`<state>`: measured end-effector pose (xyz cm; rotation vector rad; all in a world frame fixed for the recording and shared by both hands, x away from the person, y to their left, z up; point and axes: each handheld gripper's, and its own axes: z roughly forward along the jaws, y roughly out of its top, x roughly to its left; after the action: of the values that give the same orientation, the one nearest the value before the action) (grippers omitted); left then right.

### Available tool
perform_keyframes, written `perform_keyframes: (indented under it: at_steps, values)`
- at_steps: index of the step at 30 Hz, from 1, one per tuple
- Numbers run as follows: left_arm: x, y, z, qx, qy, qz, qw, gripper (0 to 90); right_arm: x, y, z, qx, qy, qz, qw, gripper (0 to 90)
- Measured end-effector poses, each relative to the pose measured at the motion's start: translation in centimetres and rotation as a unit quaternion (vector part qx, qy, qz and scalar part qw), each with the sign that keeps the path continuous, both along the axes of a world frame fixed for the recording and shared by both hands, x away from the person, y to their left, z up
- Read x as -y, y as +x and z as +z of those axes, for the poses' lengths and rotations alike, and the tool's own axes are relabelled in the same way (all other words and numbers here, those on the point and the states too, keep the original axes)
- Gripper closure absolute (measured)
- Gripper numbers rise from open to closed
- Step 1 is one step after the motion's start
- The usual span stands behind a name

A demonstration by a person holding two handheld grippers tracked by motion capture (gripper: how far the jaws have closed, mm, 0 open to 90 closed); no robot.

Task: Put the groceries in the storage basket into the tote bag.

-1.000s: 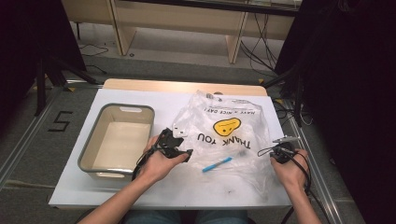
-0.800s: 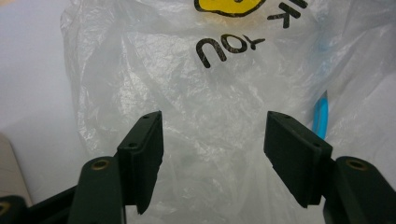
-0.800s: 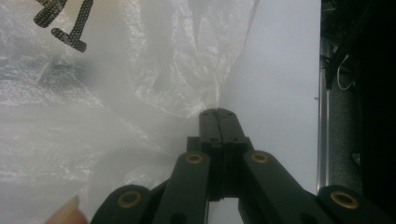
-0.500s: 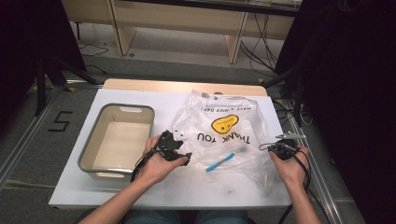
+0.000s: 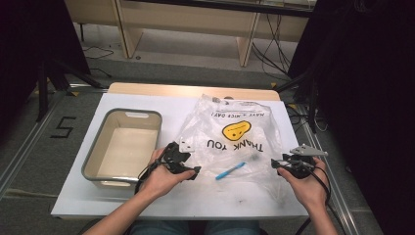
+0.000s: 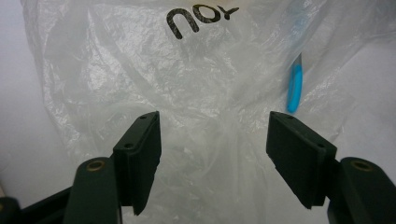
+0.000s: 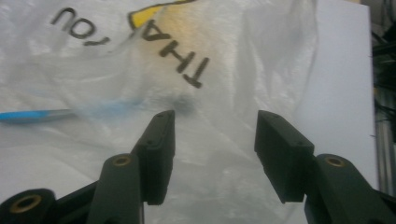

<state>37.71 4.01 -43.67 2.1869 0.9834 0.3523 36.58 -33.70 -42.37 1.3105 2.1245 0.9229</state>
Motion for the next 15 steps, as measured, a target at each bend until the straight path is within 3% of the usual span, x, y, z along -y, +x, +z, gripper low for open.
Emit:
perform_keyframes:
  at_steps: [8, 15]
  values:
    - [-0.3, -0.4, -0.3, 0.001, 0.004, 0.003, 1.0000, 34.6, -0.3, -1.2, -0.7, -0.008, 0.030, 0.029, 0.9991, 41.4]
    - [-0.5, -0.7, -0.5, 0.002, 0.006, 0.005, 1.0000, 34.7, -0.2, -1.8, -0.9, 0.001, 0.032, 0.030, 0.9990, 39.9]
